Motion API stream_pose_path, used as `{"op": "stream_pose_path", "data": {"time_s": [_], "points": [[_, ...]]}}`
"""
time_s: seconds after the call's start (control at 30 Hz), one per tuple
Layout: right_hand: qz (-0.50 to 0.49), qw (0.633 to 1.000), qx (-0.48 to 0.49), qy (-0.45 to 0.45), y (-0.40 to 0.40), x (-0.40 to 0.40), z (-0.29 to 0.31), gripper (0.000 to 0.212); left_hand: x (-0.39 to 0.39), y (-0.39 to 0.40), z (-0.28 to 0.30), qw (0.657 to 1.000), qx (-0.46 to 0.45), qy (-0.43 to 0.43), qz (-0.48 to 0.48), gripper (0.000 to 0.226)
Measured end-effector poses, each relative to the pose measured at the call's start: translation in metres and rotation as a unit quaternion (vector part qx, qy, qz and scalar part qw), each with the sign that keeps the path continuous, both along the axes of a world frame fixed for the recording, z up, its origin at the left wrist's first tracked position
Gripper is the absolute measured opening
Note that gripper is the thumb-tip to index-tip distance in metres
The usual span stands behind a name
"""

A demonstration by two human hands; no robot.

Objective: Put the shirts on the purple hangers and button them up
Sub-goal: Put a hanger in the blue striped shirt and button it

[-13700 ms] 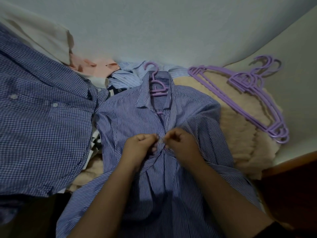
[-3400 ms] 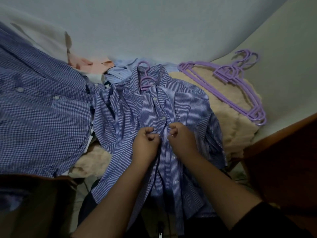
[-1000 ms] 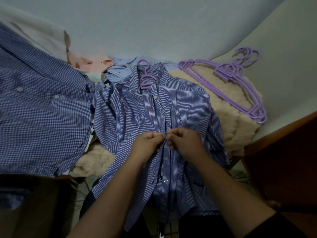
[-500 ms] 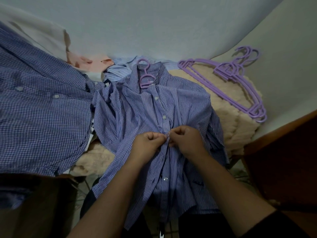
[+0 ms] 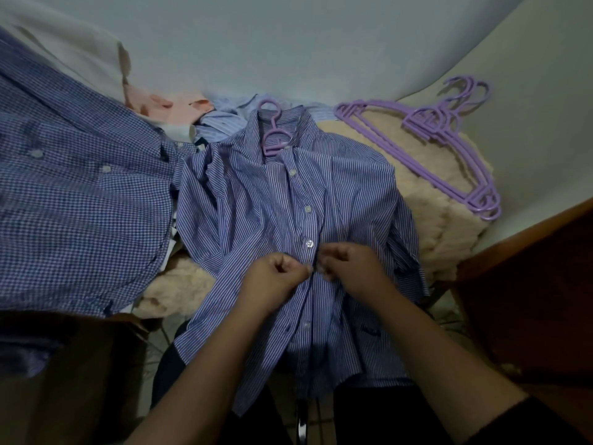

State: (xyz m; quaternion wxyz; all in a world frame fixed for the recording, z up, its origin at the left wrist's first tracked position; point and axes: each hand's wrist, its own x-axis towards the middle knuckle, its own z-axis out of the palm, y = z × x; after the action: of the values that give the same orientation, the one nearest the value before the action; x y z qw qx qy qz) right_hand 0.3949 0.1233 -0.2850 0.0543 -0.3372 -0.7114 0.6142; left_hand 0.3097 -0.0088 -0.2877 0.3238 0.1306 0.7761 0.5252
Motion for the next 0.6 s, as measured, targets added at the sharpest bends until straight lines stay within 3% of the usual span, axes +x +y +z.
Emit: {"op": "stream_pose_path", "data": {"time_s": [0.13,0.2,0.37,0.6], "points": [[0.032,0.997,0.021,-0.065,-0.017,0.011,-0.009,0.021,0.01,-0.014,-0.007,0.974,-0.122,0.148,-0.124,0.026],[0.036,0.996,0.038,-0.076,-0.025,0.012,-0.015,0.022,0.009,-0.019,-0.009,0.959,-0.15,0.196,-0.138,0.022],[0.056,0.989,0.118,-0.07,-0.036,0.01,-0.018,0.021,0.002,-0.028,-0.012,0.971,-0.147,0.161,-0.097,0.006],[0.067,0.979,0.18,-0.063,-0.041,0.007,-0.018,0.019,-0.003,-0.029,-0.006,0.995,-0.09,0.038,-0.035,0.014]]}}
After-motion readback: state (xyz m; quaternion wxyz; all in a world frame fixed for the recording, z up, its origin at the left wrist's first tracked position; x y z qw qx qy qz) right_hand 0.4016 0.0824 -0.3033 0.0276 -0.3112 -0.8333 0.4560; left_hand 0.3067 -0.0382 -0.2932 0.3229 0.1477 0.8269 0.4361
